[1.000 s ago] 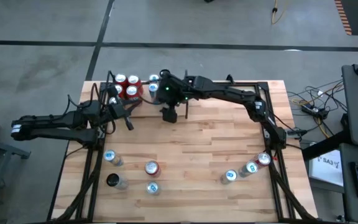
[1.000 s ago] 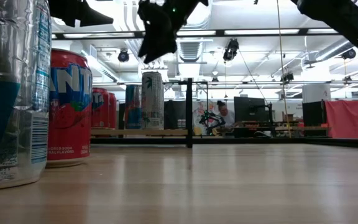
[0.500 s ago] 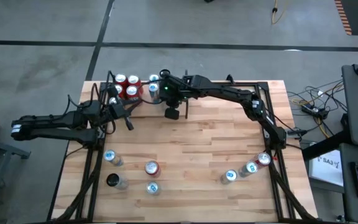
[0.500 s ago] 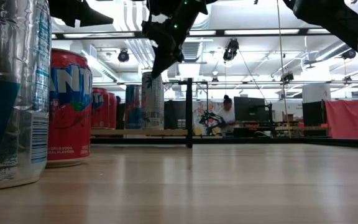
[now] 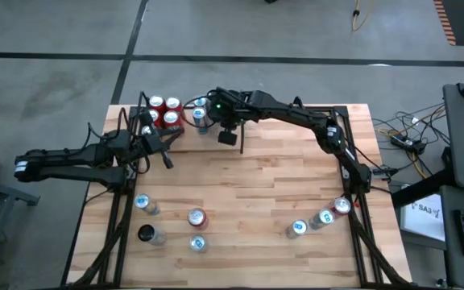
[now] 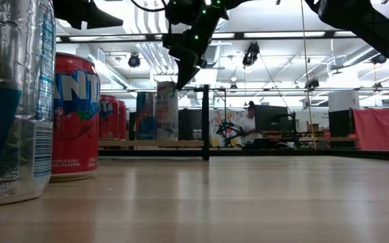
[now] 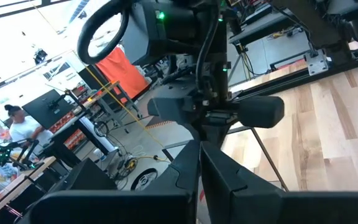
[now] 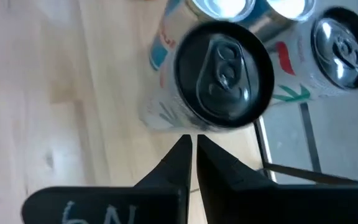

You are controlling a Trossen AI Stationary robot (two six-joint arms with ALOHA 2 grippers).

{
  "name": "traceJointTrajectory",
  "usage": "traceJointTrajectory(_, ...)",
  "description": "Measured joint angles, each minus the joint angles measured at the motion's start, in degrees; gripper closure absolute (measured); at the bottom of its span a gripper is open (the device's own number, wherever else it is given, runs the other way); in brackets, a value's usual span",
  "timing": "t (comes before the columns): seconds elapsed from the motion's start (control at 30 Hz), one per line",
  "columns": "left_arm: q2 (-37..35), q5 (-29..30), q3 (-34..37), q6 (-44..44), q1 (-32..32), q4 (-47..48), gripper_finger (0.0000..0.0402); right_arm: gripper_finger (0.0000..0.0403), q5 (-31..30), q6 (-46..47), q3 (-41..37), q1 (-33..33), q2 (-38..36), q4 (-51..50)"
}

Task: Place canned beverage on shelf
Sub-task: Put the white and pink soda can on the shelf aligned with the other white and pink soda can

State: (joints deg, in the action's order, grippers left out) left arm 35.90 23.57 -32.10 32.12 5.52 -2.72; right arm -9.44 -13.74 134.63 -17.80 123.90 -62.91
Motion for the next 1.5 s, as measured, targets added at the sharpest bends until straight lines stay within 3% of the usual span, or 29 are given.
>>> traceJointTrajectory(0.3,0.0,0.0,0.0,0.0,0.0,0.42,0.0402,0.039,3.38,2.63,0.07,0.55,-0.38,0.13)
traceJointTrajectory(0.9,0.0,-0.05,0.0,0.0,-0.02,0.44,0.0402,0.039,3.33,1.27,-0.11,-0.98,-0.03,4.93)
traceJointTrajectory(1.17,1.06,-0.11,0.0,-1.14,-0.02,0.31,0.0402,0.039,5.75,6.95,-0.22,-0.12,-0.03,-1.53)
traceJointTrajectory(1.5,2.36,-0.13,0.0,-0.83,0.0,-0.93,0.0402,0.039,6.88,7.15,-3.71,1.95,0.08,7.26)
